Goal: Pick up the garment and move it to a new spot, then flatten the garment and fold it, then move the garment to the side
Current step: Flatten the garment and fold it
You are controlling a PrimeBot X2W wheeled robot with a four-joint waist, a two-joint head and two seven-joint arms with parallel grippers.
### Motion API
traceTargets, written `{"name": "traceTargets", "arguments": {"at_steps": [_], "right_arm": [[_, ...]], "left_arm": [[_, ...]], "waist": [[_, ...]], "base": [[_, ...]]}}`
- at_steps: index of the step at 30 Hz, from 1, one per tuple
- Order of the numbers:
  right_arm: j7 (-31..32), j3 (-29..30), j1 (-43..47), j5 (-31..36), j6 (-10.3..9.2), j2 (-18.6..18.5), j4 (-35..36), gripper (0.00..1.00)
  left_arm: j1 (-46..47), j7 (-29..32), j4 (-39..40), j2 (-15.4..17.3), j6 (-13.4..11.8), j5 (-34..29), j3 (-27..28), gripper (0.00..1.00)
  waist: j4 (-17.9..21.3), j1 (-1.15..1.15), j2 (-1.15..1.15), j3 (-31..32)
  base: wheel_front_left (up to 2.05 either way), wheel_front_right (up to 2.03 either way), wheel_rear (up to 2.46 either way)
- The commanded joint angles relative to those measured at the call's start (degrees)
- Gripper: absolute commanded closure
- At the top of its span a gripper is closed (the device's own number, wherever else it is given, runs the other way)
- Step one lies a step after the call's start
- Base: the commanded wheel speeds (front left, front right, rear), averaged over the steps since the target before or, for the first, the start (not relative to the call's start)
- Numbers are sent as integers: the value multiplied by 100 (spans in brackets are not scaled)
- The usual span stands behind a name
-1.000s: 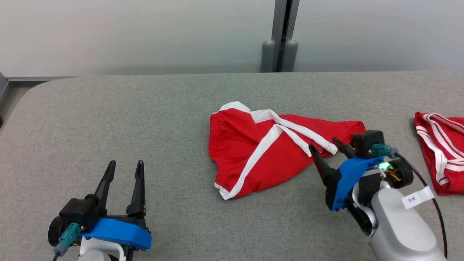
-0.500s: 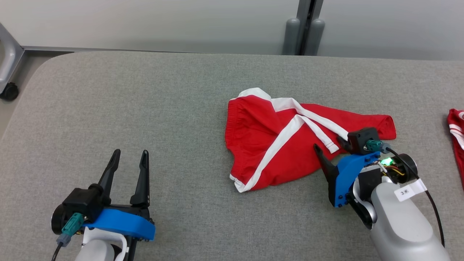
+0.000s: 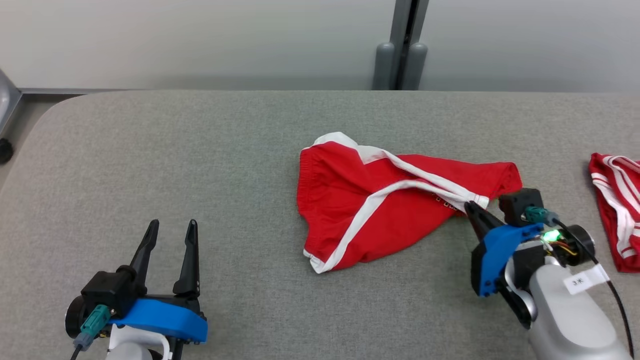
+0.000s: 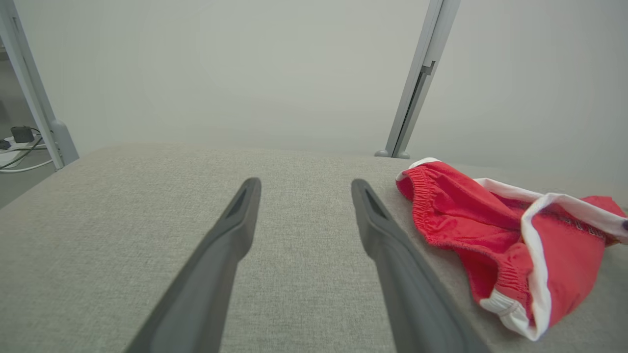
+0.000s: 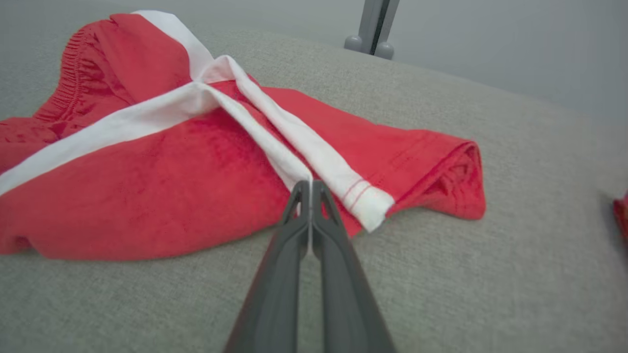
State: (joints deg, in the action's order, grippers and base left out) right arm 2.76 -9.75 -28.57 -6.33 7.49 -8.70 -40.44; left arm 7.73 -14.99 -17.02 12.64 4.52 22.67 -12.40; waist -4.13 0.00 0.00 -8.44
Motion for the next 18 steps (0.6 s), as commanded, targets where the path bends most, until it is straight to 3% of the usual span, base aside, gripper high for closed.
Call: {"name": "traceTargets", "arguments": {"at_steps": [1,8,9,10,18], "right_arm": [[-7,66,179,-47,1,-157,199,100],[396,541,1487,-151,1,-427,1448,100],[469,634,1688,-144,1,-427,1663,70],[532,766,1888,-137,1,-412,1875,0],[303,1564,2767,-107,1,5,3213,0]], "left_arm": [[-48,-27,-8,23,-6,0,-9,0],[-248,-27,46,26,-46,37,41,0],[-271,-27,54,32,-54,47,57,0],[-290,-26,60,40,-60,45,73,0],[-403,-27,110,38,-105,90,193,0]], "waist": [[143,0,0,146],[376,0,0,362],[406,0,0,377],[429,0,0,386],[538,0,0,440]], "base": [[0,0,0],[0,0,0],[0,0,0],[0,0,0],[0,0,0]]}}
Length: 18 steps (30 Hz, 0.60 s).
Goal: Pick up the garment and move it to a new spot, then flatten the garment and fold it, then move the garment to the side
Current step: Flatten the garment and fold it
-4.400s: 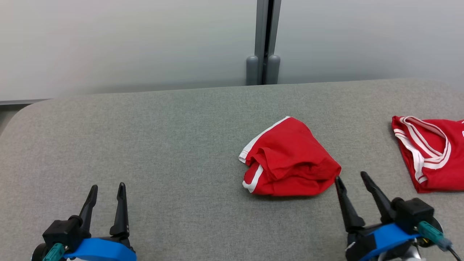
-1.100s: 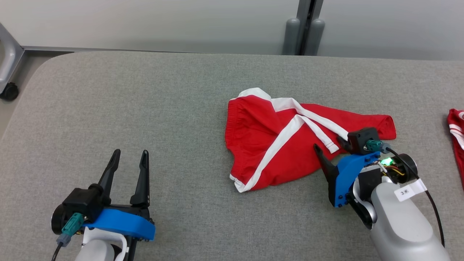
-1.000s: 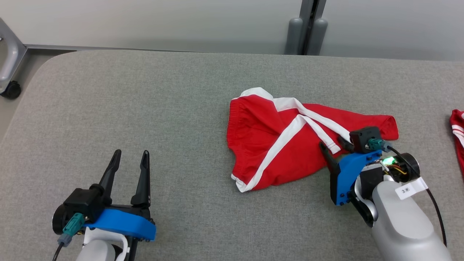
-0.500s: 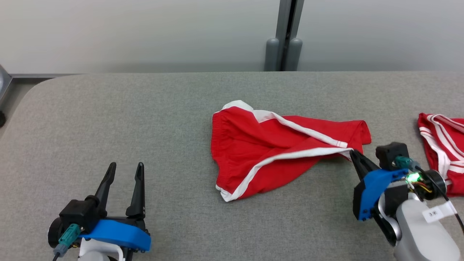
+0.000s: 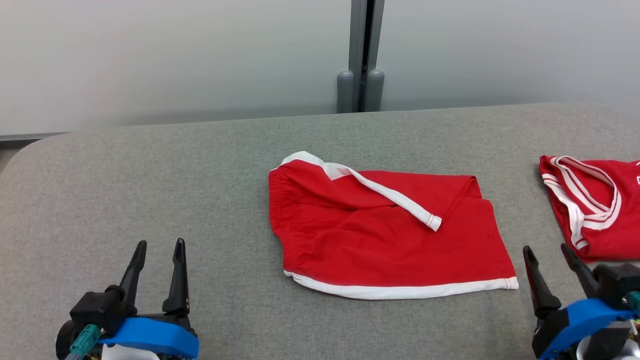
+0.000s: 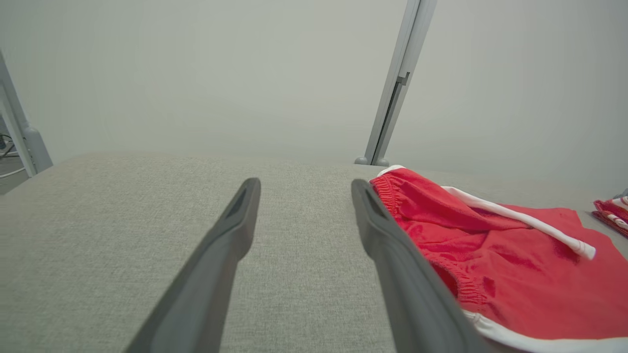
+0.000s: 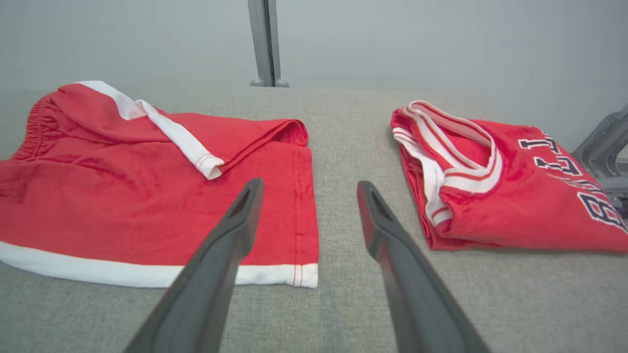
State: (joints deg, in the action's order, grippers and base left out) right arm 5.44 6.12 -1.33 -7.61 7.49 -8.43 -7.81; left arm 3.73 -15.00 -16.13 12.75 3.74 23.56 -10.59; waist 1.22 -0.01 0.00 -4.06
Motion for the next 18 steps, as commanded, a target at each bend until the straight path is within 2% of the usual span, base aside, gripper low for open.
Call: {"name": "traceTargets", "arguments": {"at_steps": [1,4,8,18], "right_arm": [[-119,56,115,16,1,57,105,0],[-574,281,232,-17,1,254,409,0],[-1051,369,325,-115,1,431,444,0],[-1169,100,140,-133,1,533,117,0]], "left_arm": [[-28,-25,32,8,-33,3,22,0],[-96,-25,63,-25,-59,-10,76,0],[-186,-25,96,-65,-71,-46,149,0],[-383,-25,167,-154,-111,-190,246,0]], "waist": [[11,1,0,18],[27,1,0,45],[38,1,0,123],[-42,1,0,292]], "base": [[0,0,0],[0,0,0],[0,0,0],[0,0,0]]}}
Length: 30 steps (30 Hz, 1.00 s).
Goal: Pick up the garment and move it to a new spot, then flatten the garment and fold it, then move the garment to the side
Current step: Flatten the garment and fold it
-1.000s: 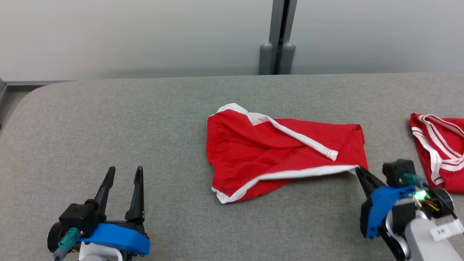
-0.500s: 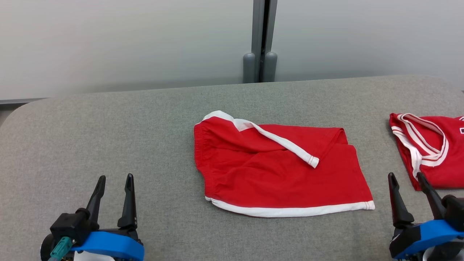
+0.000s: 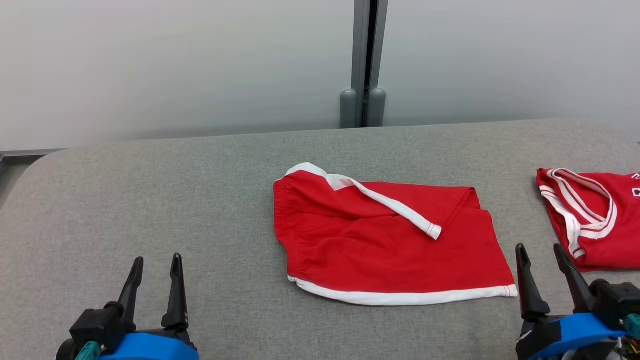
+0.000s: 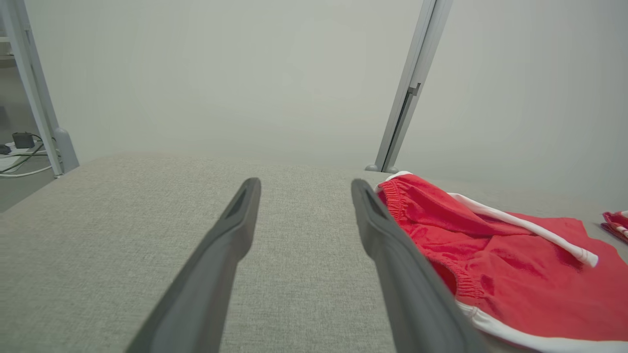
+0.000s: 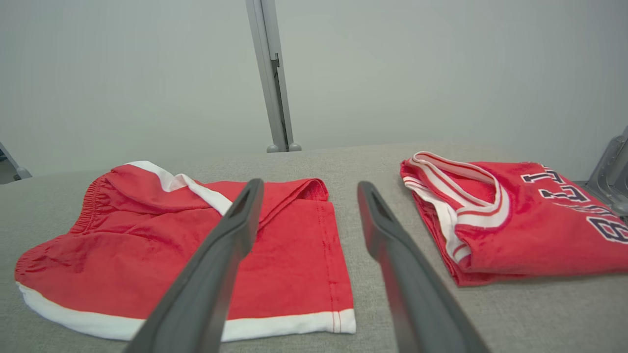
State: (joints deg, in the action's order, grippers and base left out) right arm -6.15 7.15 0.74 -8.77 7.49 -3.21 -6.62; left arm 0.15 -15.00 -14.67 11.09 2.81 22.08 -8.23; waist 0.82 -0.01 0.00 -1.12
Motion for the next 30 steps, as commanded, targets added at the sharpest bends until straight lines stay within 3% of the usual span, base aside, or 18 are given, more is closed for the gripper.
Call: {"name": "traceTargets", "arguments": {"at_steps": [1,14,21,30], "right_arm": [[10,-23,-69,-19,1,12,-26,0],[105,-96,-145,-62,1,2,-131,0],[745,-82,-274,-154,1,-58,-451,0],[691,-131,-692,-210,1,-16,-1225,0]], "left_arm": [[-38,-25,24,2,-15,-53,20,0],[20,-24,48,-75,58,-155,-33,0],[349,309,-235,-288,338,-188,-812,0],[1011,466,-1399,-609,448,81,-1499,0]], "waist": [[-12,1,0,5],[7,1,0,-78],[134,1,0,-314],[390,1,0,-646]], "base": [[0,0,0],[0,0,0],[0,0,0],[0,0,0]]}}
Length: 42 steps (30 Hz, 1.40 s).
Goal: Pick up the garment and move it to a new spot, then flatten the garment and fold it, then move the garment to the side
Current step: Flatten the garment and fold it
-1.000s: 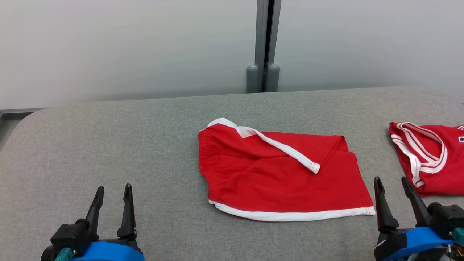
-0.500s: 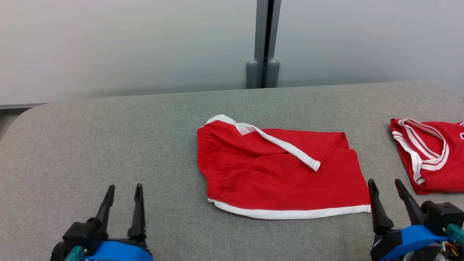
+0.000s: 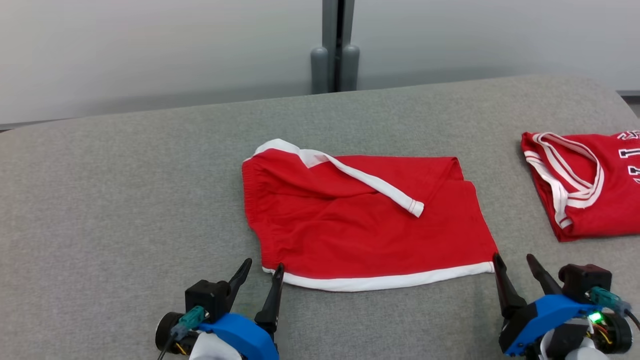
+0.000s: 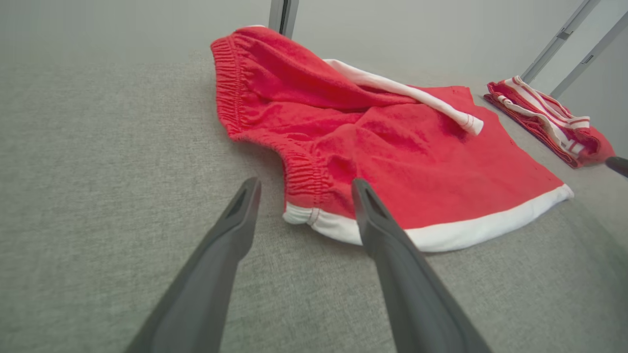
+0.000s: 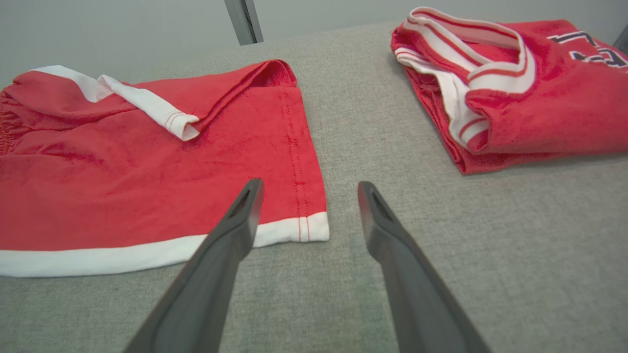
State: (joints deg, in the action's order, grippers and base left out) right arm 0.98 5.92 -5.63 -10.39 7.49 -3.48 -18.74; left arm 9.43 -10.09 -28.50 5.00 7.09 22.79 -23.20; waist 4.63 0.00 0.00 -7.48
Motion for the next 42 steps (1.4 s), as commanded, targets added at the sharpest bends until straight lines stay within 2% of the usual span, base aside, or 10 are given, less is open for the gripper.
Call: {"name": "traceTargets", "arguments": {"at_steps": [1,8,10,11,21,22,24,25,32,42], "right_arm": [[-43,-30,-109,-46,1,17,-115,0],[-222,-236,-470,-23,1,50,-743,0],[-274,-294,-566,-20,1,53,-880,0],[-291,-293,-621,6,1,51,-946,0],[-80,-508,-883,-85,9,83,-1747,0],[-61,-584,-877,-127,9,91,-1806,12],[-42,-753,-863,-157,16,110,-1903,85],[-44,-822,-849,-153,18,118,-1928,100],[-262,-962,-785,-294,7,63,-1591,100],[69,-570,-524,-681,1,-65,757,100]], "left_arm": [[144,-43,-143,-18,16,41,-3,0],[416,24,-778,-82,-143,157,24,0],[473,68,-900,-89,-124,182,-2,95],[504,56,-943,-92,-116,204,-11,100],[614,-26,-1118,-133,-26,297,-261,100],[621,-38,-1128,-135,-17,313,-284,100],[620,-68,-1153,-134,-5,341,-309,100],[614,-89,-1156,-132,-1,344,-315,100],[534,-255,-1007,-134,8,475,-302,100],[441,-132,1191,-103,49,1491,-38,100]], "waist": [[41,0,0,-43],[169,0,0,-260],[183,0,0,-310],[184,0,0,-337],[101,0,0,-411],[93,0,0,-397],[84,0,0,-352],[82,0,0,-325],[63,0,0,-104],[-46,0,0,226]], "base": [[0,0,0],[0,0,0],[0,0,0],[0,0,0],[0,0,0],[0,0,0],[0,0,0],[0,0,0],[0,0,0],[0,0,0]]}}
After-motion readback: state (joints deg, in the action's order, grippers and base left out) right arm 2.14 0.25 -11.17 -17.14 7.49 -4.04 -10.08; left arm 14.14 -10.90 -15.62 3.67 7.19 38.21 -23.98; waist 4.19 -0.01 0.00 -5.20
